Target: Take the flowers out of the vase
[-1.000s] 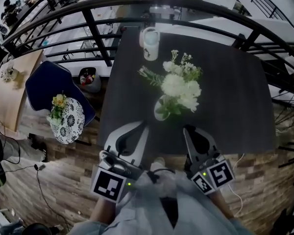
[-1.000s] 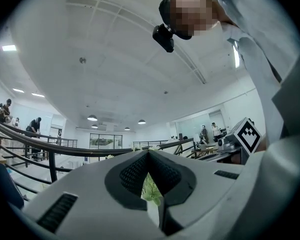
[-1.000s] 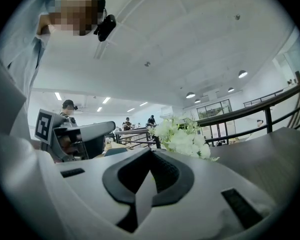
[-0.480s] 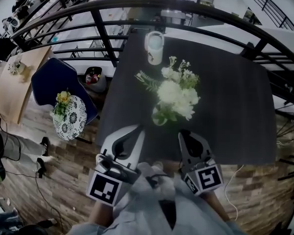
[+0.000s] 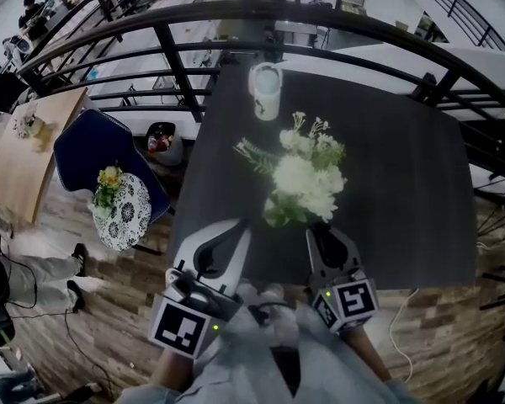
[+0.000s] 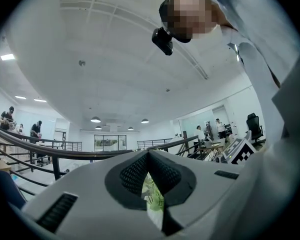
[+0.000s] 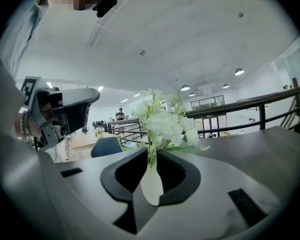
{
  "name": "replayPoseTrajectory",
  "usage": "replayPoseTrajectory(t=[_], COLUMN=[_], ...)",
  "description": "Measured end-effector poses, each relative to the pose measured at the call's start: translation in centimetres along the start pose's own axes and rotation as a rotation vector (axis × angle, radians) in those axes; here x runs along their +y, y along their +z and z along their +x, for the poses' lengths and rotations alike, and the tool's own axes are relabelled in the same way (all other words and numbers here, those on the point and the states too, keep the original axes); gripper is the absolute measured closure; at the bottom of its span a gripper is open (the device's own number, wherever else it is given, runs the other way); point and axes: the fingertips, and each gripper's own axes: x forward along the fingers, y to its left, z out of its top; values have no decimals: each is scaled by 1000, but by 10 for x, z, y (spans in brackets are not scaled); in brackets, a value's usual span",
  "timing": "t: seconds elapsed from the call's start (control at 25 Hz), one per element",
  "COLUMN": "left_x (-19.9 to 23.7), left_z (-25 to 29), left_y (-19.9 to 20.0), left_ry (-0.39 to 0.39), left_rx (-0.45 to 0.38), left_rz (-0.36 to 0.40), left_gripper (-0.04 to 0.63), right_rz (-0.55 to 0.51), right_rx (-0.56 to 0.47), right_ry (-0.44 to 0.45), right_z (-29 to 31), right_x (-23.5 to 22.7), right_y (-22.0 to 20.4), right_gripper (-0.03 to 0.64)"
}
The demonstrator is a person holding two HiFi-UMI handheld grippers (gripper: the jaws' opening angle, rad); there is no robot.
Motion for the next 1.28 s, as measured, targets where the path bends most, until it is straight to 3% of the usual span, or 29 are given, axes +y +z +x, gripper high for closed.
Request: replayPoseTrajectory(t=[0.48,1.28], left_x=[15,30], left_z=[11,12], left_y=[-3,-11], left_ry=[-52,-106], left_rx=[-4,7], left_rz=[-20,-23], left_gripper=[597,597], right_rz=[8,35], right_rx=[42,37], right_ry=[-78,-162], right_z=[21,49], right_x=[-6,-14], right_y=[-8,-2], right_gripper=[431,377])
